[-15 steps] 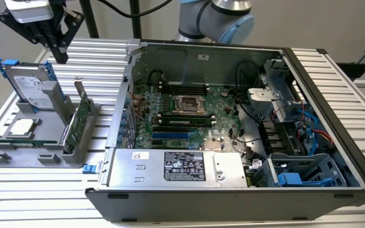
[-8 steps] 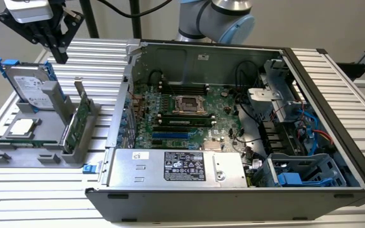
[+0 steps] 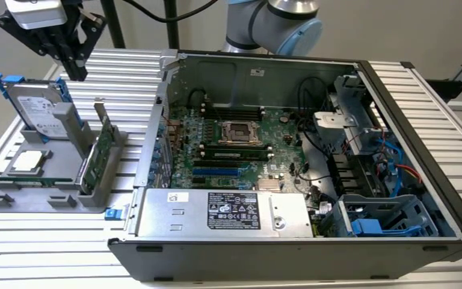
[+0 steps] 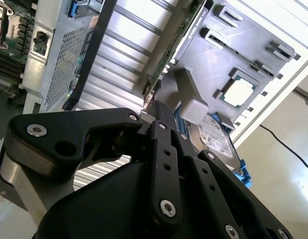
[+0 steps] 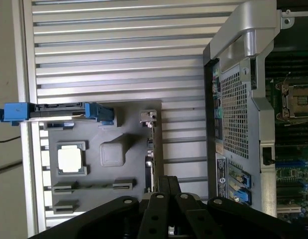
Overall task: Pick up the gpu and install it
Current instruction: 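Pick up the gpu and move the gpu toward the slot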
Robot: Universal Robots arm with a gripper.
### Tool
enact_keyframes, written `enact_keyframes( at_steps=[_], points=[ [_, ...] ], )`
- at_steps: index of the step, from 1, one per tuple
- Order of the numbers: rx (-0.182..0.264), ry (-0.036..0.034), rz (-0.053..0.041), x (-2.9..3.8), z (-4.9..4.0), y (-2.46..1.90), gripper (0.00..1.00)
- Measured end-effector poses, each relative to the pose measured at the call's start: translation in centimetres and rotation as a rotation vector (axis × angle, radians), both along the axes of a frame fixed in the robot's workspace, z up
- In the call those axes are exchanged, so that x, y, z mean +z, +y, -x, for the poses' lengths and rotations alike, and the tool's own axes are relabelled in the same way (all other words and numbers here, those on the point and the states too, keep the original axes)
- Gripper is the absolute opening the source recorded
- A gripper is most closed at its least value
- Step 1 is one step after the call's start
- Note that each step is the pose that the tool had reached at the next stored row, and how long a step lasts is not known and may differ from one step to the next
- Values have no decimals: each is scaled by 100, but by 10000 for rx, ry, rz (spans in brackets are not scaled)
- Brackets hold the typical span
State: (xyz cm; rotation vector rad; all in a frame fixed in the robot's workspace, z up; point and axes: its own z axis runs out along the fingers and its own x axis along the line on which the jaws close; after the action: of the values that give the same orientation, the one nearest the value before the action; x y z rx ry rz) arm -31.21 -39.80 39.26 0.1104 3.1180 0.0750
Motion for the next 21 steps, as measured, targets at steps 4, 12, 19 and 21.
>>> enact_keyframes(
  at_steps=[4, 12, 19, 21],
  points=[
    [0, 0, 0, 0, 1, 0, 100],
    [0, 0, 0, -13, 4, 0, 100],
    [0, 1, 0, -44, 4, 0, 100],
    [1, 0, 0, -54, 4, 0, 100]
  ],
)
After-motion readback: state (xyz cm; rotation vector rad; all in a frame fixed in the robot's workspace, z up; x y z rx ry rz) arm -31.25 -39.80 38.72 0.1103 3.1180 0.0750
